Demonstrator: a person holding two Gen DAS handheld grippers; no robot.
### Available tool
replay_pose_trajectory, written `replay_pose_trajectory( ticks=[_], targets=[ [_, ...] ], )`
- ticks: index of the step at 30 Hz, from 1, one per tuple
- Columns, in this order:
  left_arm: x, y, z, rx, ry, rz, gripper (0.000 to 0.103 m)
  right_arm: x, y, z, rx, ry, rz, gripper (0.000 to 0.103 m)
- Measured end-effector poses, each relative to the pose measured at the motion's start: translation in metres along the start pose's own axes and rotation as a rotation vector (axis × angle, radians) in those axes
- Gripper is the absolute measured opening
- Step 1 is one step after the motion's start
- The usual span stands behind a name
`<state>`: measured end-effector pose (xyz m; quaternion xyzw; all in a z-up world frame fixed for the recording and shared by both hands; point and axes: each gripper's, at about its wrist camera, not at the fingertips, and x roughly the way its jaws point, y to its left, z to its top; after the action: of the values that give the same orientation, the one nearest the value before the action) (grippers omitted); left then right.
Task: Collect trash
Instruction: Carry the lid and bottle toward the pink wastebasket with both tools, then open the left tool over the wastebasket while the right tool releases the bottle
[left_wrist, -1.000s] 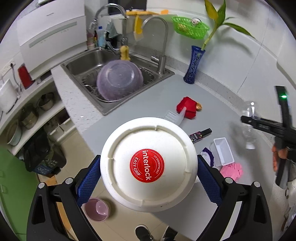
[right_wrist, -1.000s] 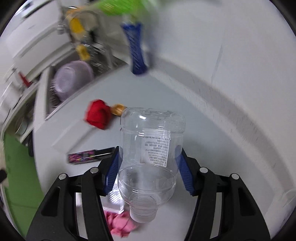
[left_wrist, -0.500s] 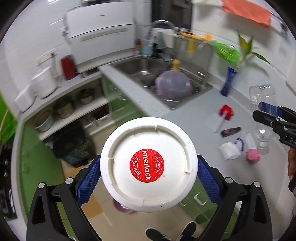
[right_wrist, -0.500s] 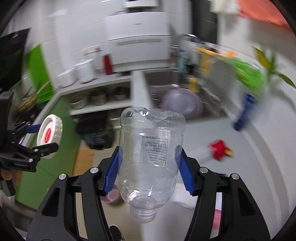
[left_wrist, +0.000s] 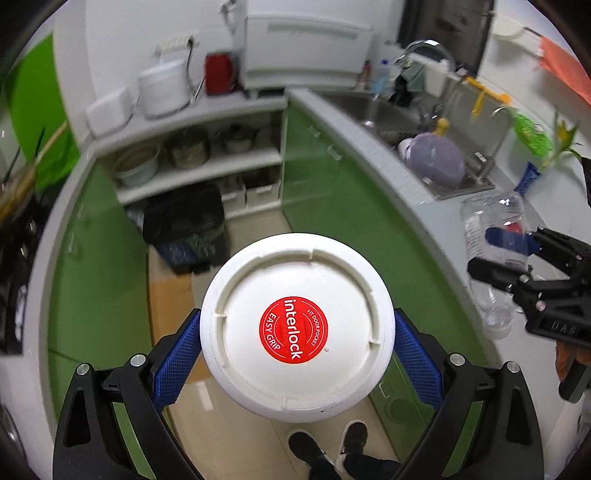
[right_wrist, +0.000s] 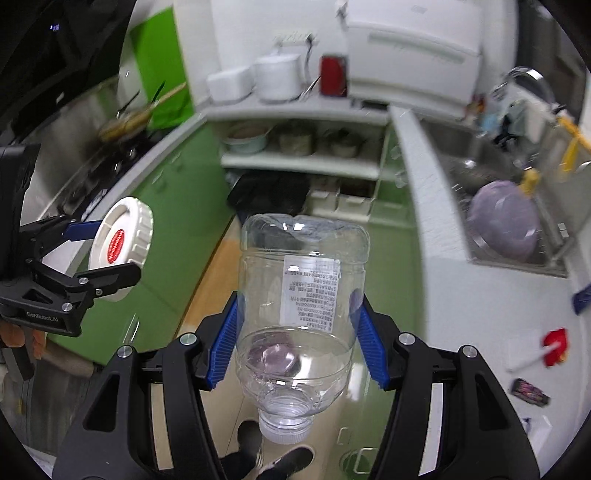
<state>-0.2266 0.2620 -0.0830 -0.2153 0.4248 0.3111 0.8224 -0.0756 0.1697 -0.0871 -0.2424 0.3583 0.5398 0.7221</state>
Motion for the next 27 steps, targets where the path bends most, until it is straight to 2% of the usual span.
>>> replay_pose_trajectory(
  ticks=[4,7,14,17,23,27],
  targets=[
    [0.061,0.02,-0.021,-0.054,0.052,0.006,0.093,0.069,0.001,-0.019,-0.022,0.074,0.016,0.059],
    [0.129,0.038,-0.049,-0.087,0.083,0.001,0.093,0.131,-0.004,-0.048,-0.036,0.112,-0.002,0.059],
    [0.325,0.066,-0.151,-0.135,0.165,-0.019,0.093,0.279,-0.028,-0.14,-0.008,0.158,-0.02,0.059],
    [0.393,0.074,-0.19,-0.161,0.19,-0.026,0.093,0.348,-0.033,-0.185,-0.006,0.19,-0.02,0.059],
    [0.485,0.089,-0.24,-0.212,0.221,-0.038,0.094,0.418,-0.037,-0.229,-0.031,0.216,-0.008,0.059],
    [0.52,0.102,-0.256,-0.243,0.234,-0.033,0.098,0.452,-0.045,-0.252,-0.039,0.238,-0.023,0.059]
  ],
)
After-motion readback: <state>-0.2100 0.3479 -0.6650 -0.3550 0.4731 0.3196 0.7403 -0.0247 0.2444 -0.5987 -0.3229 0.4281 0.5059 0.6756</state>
